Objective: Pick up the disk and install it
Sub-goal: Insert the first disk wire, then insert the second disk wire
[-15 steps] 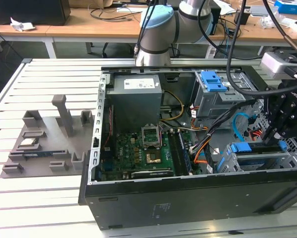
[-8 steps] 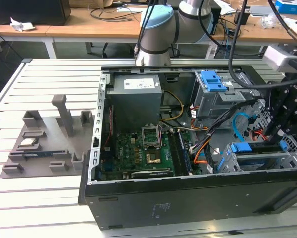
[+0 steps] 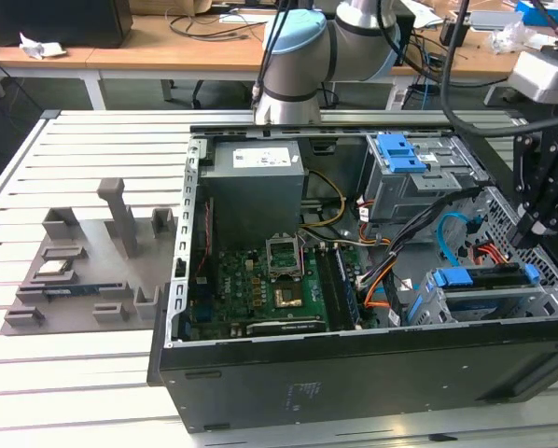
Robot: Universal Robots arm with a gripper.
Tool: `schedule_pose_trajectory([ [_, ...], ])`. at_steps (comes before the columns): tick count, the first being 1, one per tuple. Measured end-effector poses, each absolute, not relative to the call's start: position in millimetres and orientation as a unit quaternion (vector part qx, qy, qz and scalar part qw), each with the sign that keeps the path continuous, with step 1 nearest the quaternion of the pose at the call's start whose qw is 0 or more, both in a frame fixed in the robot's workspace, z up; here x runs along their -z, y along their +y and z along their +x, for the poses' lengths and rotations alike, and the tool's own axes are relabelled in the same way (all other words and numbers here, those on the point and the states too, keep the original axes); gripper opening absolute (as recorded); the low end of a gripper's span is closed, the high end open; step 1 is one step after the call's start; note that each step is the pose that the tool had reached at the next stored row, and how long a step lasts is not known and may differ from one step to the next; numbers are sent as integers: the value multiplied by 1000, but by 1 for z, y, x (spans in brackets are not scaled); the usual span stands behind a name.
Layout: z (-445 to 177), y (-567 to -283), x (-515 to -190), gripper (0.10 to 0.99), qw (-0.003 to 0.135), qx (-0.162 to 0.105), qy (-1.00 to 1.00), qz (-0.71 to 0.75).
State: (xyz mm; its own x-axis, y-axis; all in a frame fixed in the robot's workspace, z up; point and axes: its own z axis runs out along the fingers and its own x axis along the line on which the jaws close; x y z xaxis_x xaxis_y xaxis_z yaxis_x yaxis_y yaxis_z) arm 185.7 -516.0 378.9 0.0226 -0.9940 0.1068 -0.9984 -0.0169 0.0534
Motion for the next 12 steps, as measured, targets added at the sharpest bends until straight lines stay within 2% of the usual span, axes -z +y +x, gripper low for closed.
schedule_pose_trajectory([
  [10, 186, -516, -381, 114, 57, -19, -699, 713],
  [12, 186, -516, -381, 235, 57, -19, -699, 713],
])
